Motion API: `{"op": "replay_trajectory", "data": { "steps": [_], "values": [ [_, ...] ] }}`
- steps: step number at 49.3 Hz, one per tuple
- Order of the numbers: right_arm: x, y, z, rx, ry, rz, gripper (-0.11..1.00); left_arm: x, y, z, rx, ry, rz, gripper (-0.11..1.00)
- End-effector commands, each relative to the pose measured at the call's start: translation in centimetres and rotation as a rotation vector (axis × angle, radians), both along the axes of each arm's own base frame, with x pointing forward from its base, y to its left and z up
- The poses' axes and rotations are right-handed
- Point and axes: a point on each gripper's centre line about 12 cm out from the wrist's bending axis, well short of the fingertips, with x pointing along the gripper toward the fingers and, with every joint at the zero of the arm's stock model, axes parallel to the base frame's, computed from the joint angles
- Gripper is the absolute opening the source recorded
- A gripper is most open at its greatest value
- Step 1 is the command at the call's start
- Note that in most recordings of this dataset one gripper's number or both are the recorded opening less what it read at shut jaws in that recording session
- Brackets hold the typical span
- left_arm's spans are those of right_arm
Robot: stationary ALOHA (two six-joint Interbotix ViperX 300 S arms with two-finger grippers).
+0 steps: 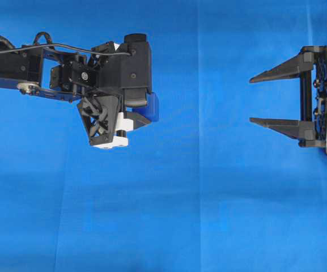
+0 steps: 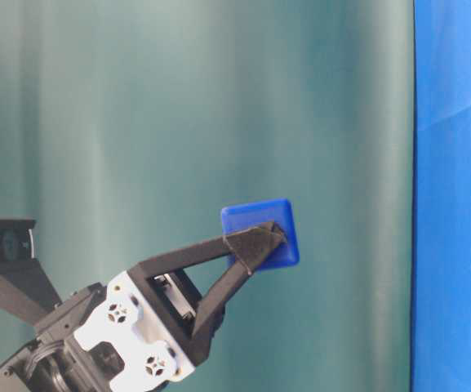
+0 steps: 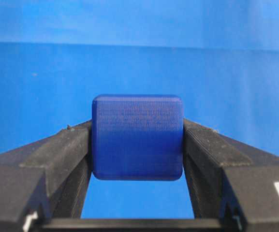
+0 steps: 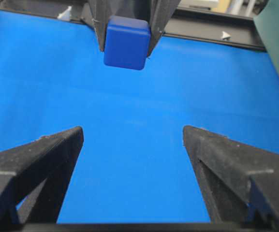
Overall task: Handover the blue block to the right arm after grasping it with the left arm, then place it in the designated position.
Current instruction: 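Lift the cube with the left gripper and rotate it upright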
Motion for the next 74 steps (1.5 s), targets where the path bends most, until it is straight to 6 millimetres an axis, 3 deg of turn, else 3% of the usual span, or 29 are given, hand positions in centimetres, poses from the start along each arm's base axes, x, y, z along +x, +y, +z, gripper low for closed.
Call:
{"op": "replay_trajectory", "data": {
  "steps": [1, 42, 65, 74],
  "values": [
    [0.3, -0.1, 0.9, 0.002, -0.022, -0.003, 0.96, -0.1, -0.1, 1.8, 0.002, -0.049, -0.003, 0.48],
    [0.3, 0.0, 0.9, 0.002, -0.025, -0.003, 0.96, -0.3, -0.1, 1.8, 0.008, -0.081, -0.008, 0.48],
    [0.3, 0.0, 1.2, -0.008, -0.04, 0.0, 0.96, -3.3, -0.4, 2.9, 0.012, -0.572, -0.021, 0.49],
    [0.4, 0.0, 1.2, -0.01, -0.044, 0.0, 0.96, -3.9, -0.4, 2.6, 0.01, -0.664, -0.022, 0.49]
  ]
}}
